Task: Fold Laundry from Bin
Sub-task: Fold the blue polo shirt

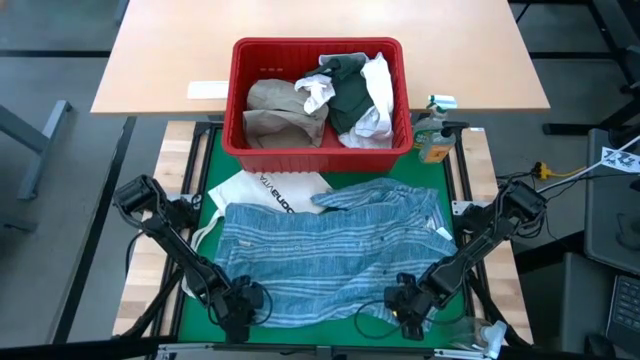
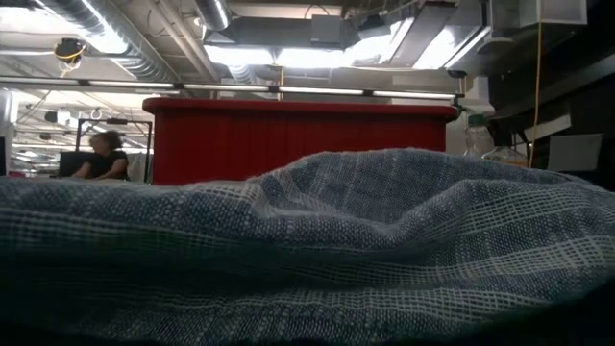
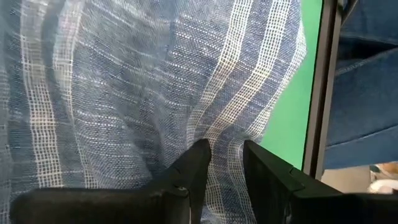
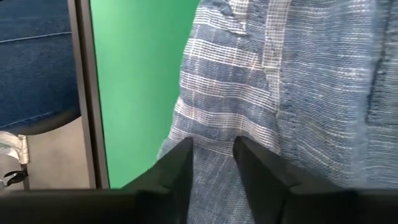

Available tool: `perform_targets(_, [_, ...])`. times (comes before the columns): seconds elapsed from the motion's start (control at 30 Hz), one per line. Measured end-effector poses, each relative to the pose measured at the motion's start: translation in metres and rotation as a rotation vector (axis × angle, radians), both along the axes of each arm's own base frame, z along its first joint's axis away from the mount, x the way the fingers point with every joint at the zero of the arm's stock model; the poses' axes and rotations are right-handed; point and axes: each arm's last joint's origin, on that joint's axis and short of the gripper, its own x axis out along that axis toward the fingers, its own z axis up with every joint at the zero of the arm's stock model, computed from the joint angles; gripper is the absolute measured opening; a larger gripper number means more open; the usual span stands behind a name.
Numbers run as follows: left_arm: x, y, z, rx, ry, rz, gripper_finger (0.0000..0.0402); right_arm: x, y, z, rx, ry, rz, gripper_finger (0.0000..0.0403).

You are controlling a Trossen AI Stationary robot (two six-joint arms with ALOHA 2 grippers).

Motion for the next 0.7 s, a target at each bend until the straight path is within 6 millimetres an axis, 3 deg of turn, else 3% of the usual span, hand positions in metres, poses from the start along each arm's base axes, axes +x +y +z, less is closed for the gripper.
perform_targets(0.3, [0.0025,0.0028,0.0004,0.069,-0.077,0.061,0.0145,-0.0003,-0.0042,-0.0015,-0.026,0.025,-0.012,0.0011])
perform_targets(0.5, [0.0026,0.0023,0.0009,0.061,-0.075,0.056,0.0186,0.0012,-0.0055,-0.0015,-0.031,0.017,-0.022,0.0014])
perform_targets(0.7, [0.0024,0.0023,-0.0022,0.112,-0.075,-0.012,0.0188,0.0009,-0.0048,-0.0014,-0.025,0.020,-0.018,0.0012])
